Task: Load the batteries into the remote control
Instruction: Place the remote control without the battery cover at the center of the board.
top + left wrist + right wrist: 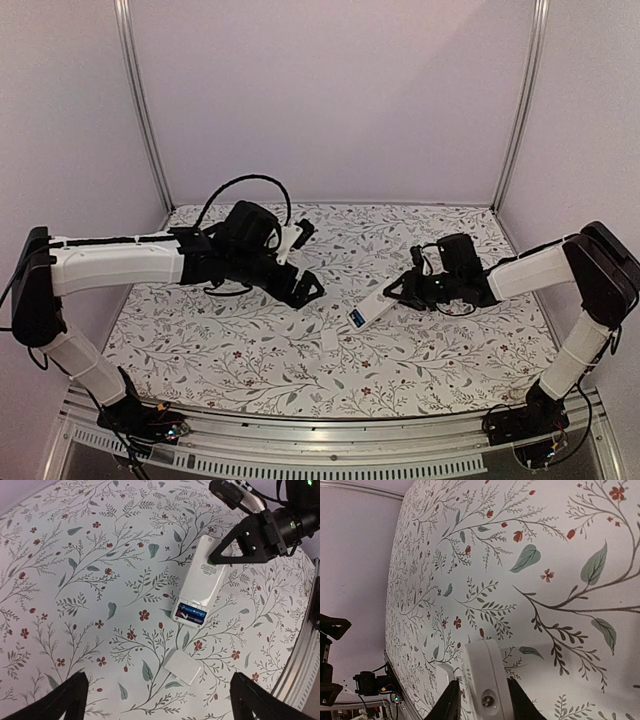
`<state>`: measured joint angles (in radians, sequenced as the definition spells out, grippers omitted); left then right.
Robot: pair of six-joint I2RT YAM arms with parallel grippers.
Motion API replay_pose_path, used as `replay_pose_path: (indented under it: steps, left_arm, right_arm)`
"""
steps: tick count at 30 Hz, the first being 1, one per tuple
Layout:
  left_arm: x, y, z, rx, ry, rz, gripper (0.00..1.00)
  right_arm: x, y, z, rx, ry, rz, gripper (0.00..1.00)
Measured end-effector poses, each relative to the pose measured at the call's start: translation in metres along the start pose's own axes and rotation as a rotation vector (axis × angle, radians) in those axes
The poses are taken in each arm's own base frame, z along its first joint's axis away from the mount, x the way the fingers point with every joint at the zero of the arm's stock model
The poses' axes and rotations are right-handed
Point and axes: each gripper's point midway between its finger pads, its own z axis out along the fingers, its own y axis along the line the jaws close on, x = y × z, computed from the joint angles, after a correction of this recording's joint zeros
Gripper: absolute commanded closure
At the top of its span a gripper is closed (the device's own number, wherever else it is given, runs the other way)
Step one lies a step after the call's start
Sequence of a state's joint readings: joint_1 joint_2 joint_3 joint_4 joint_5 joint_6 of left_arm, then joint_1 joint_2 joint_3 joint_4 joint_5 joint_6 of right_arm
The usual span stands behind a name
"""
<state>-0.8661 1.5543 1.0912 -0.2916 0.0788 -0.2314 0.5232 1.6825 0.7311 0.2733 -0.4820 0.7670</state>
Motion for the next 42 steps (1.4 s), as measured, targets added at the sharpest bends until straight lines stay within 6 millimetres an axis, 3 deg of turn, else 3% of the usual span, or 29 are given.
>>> replay_pose_path:
  steps: [8,15,21,27,34,42]
  left_arm:
    - [0.003,0.004,0.002,-0.023,0.013,0.003,0.00]
    - [0.013,0.001,0.009,-0.001,0.079,0.055,0.00]
    - [0.025,-0.008,0.021,0.034,0.202,0.172,0.04]
    - [0.047,-0.030,0.042,0.076,0.344,0.316,0.11]
    - [0.047,-0.038,0.062,0.113,0.400,0.367,0.16]
    - [0.081,-0.043,0.074,0.156,0.541,0.512,0.16]
  right_arm:
    - [0.032,-0.030,-0.003,0.060,0.053,0.060,0.46]
    - [0.042,-0.032,-0.010,0.060,0.065,0.070,0.28]
    - [0.050,-0.033,-0.020,0.088,0.086,0.060,0.23]
    - [0.059,-0.038,-0.032,0.128,0.107,0.043,0.20]
    - [0.068,-0.041,-0.042,0.149,0.125,0.023,0.18]
    - [0.072,-0.036,-0.064,0.168,0.111,-0.012,0.17]
